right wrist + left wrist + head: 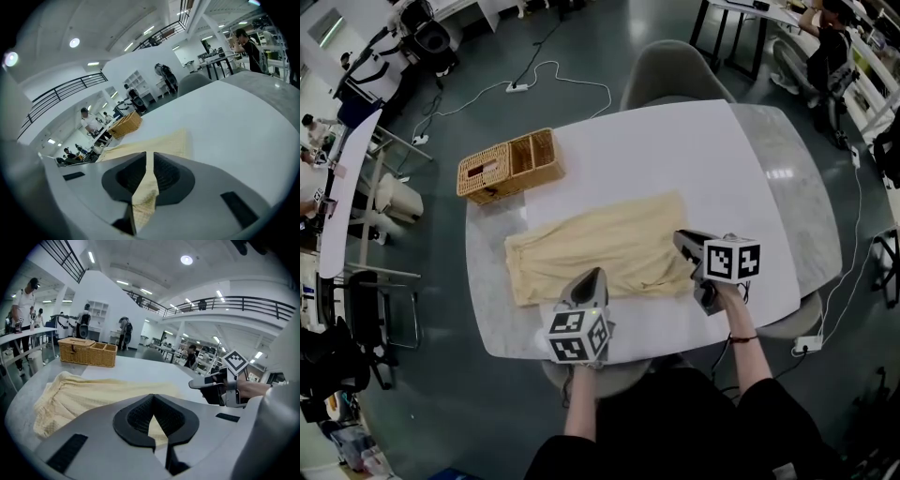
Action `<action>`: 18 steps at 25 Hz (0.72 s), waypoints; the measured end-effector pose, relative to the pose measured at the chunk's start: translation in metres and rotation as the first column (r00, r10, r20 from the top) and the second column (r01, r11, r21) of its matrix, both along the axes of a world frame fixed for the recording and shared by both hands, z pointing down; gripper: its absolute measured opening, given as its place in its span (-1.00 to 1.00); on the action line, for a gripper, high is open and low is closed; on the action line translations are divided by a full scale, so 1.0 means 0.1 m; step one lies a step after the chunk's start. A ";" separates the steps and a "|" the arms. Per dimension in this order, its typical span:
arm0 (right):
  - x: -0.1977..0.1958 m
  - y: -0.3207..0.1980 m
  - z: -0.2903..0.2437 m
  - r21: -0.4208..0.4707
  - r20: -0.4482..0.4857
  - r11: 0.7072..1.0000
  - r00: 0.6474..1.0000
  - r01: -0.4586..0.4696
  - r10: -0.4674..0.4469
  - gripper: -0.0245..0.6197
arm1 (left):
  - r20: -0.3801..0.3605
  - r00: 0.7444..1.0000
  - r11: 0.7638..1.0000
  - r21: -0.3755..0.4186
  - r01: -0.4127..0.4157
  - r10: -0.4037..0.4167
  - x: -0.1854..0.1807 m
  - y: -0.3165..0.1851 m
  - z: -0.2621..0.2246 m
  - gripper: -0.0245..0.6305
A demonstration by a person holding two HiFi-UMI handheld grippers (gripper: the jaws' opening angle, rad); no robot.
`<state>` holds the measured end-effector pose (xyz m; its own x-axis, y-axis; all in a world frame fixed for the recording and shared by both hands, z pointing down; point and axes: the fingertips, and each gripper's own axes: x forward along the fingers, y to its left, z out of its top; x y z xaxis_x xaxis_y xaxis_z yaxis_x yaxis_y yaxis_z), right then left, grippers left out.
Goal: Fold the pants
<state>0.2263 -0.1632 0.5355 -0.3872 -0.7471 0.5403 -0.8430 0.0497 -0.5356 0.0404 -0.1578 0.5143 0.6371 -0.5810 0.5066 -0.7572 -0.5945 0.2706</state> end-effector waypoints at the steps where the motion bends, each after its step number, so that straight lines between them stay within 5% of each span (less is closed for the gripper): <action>1: 0.03 -0.01 0.04 -0.008 -0.003 1.000 1.000 -0.003 0.003 -0.87 | 0.003 1.000 1.000 -0.005 -0.002 0.002 0.02 0.00 0.02 -0.90; 4: 0.11 -0.05 0.15 -0.031 -0.018 0.999 1.000 -0.012 0.011 -0.84 | 0.015 1.000 1.000 -0.016 -0.006 0.006 0.07 -0.02 0.06 -0.90; 12: 0.27 -0.16 0.46 -0.096 -0.067 0.995 0.997 -0.036 0.030 -0.30 | 0.037 0.999 0.999 -0.051 -0.004 0.006 0.16 -0.05 0.22 -0.90; 18: 0.32 -0.22 0.68 -0.161 -0.082 0.986 0.996 -0.033 0.020 -0.22 | 0.050 0.999 0.997 -0.073 0.006 -0.003 0.16 -0.04 0.29 -0.90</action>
